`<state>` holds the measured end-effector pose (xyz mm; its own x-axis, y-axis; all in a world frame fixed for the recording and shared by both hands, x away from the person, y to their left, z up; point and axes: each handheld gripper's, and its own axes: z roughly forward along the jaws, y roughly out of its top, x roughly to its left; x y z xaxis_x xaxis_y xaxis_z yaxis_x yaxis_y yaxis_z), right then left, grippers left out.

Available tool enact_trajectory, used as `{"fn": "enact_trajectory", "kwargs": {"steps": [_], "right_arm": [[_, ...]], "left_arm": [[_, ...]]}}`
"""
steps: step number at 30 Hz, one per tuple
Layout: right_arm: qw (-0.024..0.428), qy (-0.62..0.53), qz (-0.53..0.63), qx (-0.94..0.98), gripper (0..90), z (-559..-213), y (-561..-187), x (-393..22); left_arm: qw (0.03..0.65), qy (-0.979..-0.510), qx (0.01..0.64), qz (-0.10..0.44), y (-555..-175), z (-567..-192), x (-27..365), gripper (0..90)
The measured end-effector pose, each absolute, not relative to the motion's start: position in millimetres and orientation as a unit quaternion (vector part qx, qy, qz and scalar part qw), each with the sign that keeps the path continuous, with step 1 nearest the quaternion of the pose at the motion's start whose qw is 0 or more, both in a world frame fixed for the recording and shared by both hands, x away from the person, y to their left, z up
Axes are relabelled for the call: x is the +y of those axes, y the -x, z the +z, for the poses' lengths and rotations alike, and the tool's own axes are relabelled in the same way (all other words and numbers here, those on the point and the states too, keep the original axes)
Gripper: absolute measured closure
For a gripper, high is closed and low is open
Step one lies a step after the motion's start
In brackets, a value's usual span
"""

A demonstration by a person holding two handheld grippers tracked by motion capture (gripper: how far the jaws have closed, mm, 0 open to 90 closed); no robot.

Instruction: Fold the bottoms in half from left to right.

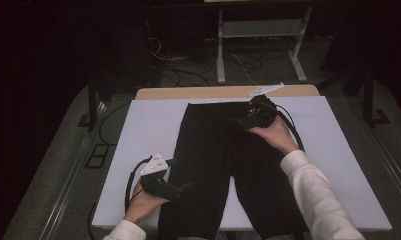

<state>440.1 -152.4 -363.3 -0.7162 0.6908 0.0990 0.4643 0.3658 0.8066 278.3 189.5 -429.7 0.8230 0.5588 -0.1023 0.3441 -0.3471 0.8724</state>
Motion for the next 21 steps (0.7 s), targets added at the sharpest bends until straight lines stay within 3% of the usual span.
{"fn": "enact_trajectory", "kwargs": {"steps": [21], "right_arm": [[0.119, -0.338, 0.441, 0.823, 0.0, -364, -466, -103]], "left_arm": [[0.502, -0.812, 0.278, 0.106, -278, -430, 190, 0.0]]}}
